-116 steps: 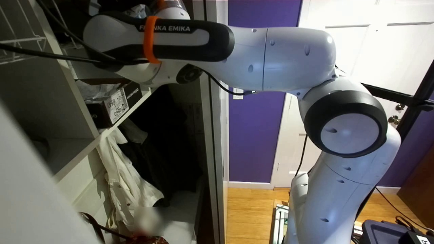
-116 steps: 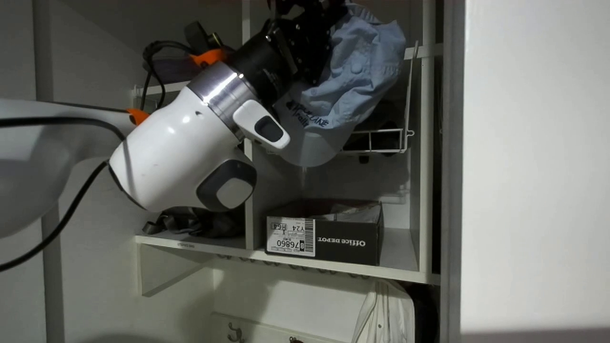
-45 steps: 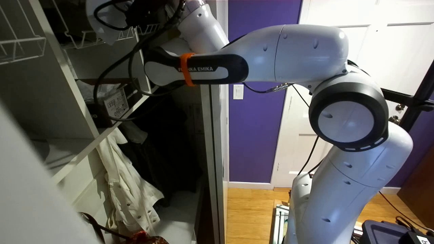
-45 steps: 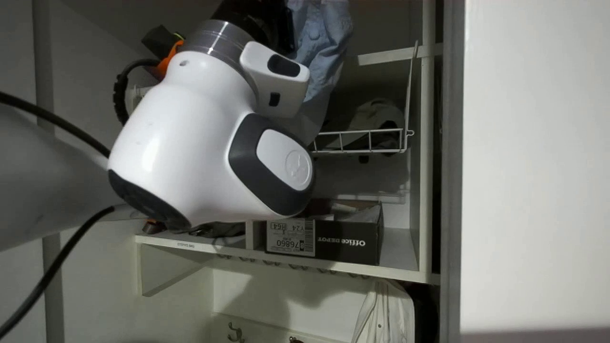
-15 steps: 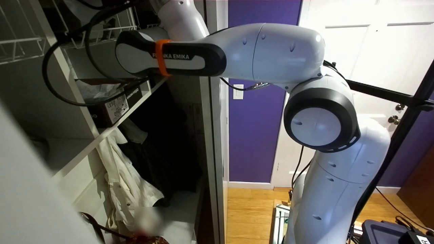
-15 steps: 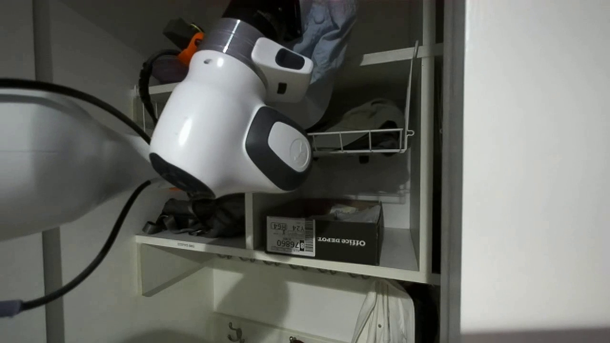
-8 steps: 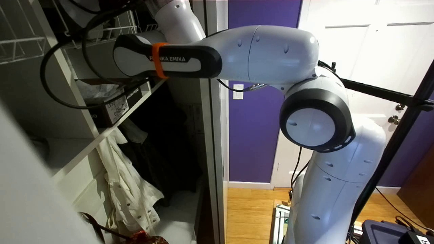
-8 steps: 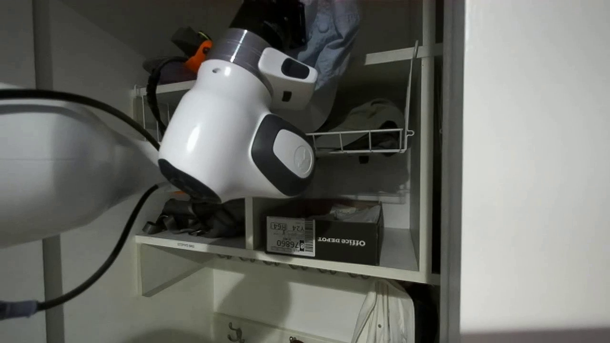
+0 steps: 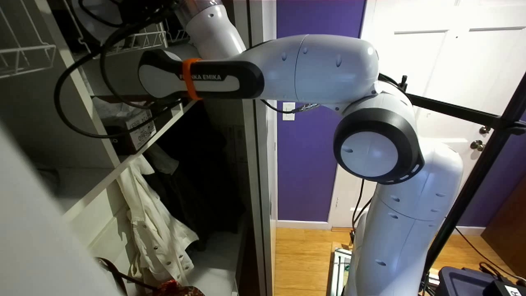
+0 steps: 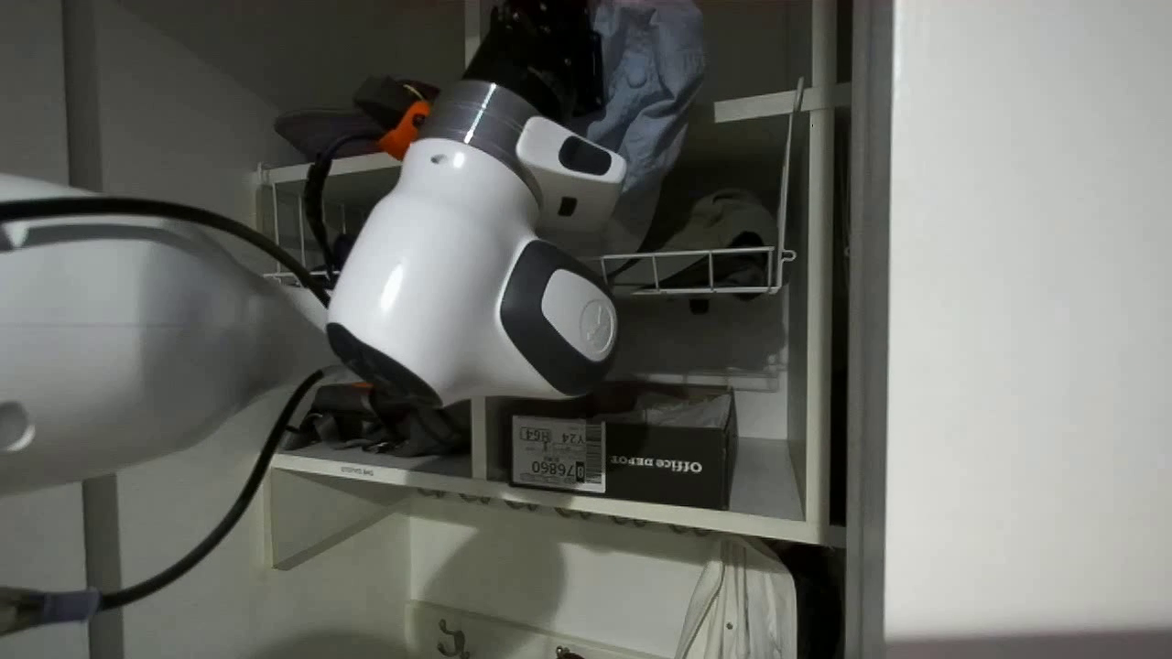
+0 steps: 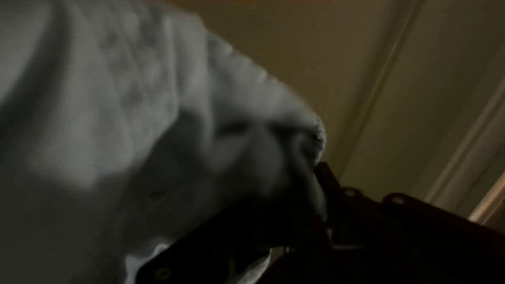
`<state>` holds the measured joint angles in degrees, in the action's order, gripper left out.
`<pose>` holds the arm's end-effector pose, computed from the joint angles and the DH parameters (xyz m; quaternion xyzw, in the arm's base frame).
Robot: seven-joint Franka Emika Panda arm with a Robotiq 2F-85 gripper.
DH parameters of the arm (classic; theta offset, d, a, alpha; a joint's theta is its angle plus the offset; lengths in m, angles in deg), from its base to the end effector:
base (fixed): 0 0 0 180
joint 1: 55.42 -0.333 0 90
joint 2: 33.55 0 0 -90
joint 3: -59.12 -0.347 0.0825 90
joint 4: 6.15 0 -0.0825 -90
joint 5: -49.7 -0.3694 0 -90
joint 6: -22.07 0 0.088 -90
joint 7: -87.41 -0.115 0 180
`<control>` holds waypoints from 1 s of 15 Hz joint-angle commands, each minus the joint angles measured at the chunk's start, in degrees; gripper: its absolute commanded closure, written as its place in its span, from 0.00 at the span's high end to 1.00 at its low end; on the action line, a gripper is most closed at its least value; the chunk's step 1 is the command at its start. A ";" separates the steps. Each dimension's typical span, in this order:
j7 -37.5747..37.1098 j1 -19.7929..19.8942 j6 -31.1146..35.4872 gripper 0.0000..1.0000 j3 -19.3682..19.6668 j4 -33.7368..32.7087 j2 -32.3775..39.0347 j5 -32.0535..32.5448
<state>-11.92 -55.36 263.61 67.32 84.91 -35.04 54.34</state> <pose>0.4158 -0.0508 0.9096 -0.1732 0.1733 -0.6860 0.6852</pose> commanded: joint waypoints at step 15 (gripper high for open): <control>-0.33 1.59 -6.35 0.38 -1.56 6.09 -3.24 0.04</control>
<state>-11.87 -54.76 260.26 66.69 88.33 -35.89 53.76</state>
